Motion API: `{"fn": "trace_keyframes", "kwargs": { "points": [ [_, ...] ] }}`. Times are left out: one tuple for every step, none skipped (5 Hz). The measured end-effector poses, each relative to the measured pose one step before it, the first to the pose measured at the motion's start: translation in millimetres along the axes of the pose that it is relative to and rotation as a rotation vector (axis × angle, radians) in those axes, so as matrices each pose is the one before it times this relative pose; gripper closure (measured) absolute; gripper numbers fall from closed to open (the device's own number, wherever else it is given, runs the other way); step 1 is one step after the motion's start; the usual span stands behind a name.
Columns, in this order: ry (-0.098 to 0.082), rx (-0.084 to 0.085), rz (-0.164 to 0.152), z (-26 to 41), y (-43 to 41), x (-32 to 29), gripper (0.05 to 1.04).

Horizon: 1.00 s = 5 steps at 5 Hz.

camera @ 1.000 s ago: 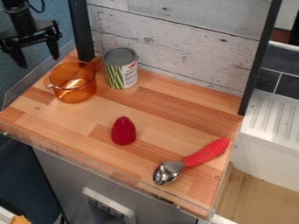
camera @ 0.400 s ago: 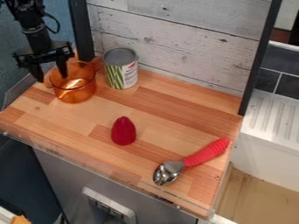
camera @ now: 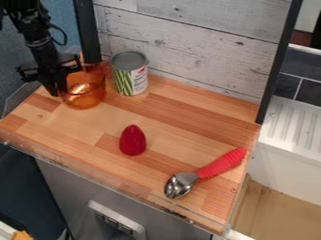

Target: Put the orange basket from the left side of the table to the upper right side of the table

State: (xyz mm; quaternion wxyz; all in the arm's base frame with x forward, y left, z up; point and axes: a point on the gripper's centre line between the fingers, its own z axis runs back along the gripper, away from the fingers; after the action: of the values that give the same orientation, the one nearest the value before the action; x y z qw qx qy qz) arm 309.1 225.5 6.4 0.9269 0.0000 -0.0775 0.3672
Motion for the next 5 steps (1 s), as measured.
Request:
{"fn": "trace_keyframes", "kwargs": {
  "points": [
    [0.0052,-0.0124,-0.0311,6.19,-1.25,-9.58,0.999],
    [-0.0016,-0.0238,-0.0133,8.61,-2.60,-7.20,0.999],
    [-0.0427,-0.0080,0.0110,22.41,-2.51,-0.60,0.999],
    [-0.0300,-0.0345,0.0226,25.72,-7.62,-0.83,0.999],
    [0.0196,-0.0600,-0.0047,12.59,-26.02,-7.90,0.999]
  ]
}}
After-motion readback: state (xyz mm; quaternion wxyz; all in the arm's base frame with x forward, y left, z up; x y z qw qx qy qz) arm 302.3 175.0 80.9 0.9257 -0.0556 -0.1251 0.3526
